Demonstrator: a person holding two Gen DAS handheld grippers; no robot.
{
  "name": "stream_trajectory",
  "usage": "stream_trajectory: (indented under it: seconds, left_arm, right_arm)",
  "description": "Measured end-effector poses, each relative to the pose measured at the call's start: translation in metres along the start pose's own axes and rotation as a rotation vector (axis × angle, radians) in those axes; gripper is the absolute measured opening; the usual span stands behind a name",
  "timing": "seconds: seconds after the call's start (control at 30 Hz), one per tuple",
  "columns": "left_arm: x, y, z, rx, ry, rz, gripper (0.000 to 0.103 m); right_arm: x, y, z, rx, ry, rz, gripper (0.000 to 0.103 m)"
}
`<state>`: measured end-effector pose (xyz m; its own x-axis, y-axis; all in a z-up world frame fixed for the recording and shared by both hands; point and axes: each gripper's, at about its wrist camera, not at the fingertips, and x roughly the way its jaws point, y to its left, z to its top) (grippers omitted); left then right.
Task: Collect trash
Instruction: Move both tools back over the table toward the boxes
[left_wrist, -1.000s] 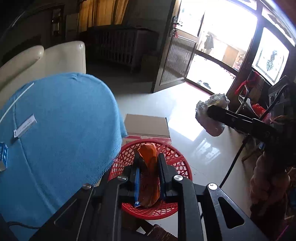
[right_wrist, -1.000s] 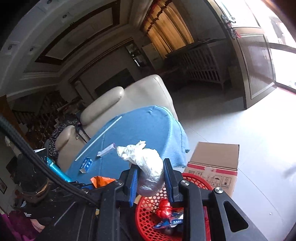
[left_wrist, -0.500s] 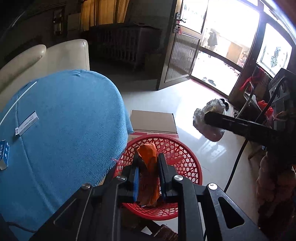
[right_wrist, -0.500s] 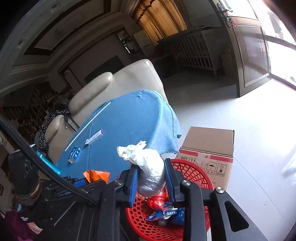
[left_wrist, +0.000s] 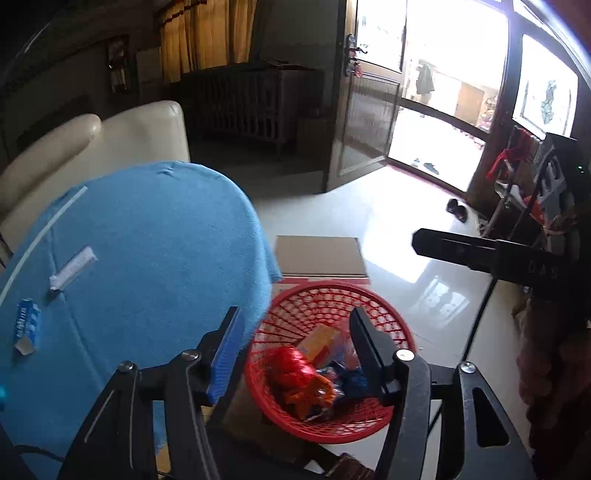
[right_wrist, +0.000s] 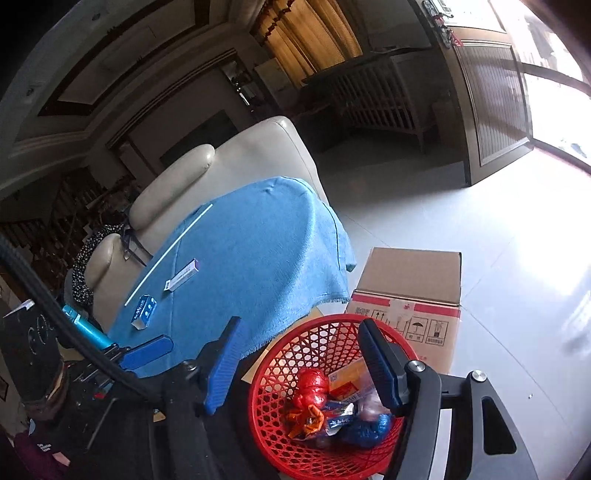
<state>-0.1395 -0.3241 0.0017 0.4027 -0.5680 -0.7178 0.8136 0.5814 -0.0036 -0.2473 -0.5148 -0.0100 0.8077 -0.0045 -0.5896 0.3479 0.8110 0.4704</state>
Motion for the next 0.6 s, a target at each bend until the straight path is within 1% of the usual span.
stream_trajectory:
  seconds: [0.07,0.13,0.27,0.4,0.6]
  left_arm:
    - [-0.007,0.004,0.002,0.010,-0.020,0.045,0.065]
    - [-0.016,0.012,0.005,0.005,-0.047,0.098,0.072]
    - [-0.036,0.031,0.008,-0.012,-0.094,0.212,0.074]
    - [-0.057,0.052,0.002,-0.026,-0.130,0.329,0.076]
    - [-0.080,0.091,-0.017,-0.096,-0.136,0.421,0.079]
  right_arm:
    - [-0.002,0.002,0.000,-0.003,-0.008,0.005,0.068]
    - [-0.004,0.007,0.001,-0.015,-0.019,0.012,0.068]
    - [-0.005,0.025,0.002,-0.043,-0.033,0.039,0.068]
    - [-0.003,0.050,0.000,-0.082,-0.036,0.071,0.068]
    - [0.004,0.094,-0.001,-0.150,-0.026,0.132,0.068]
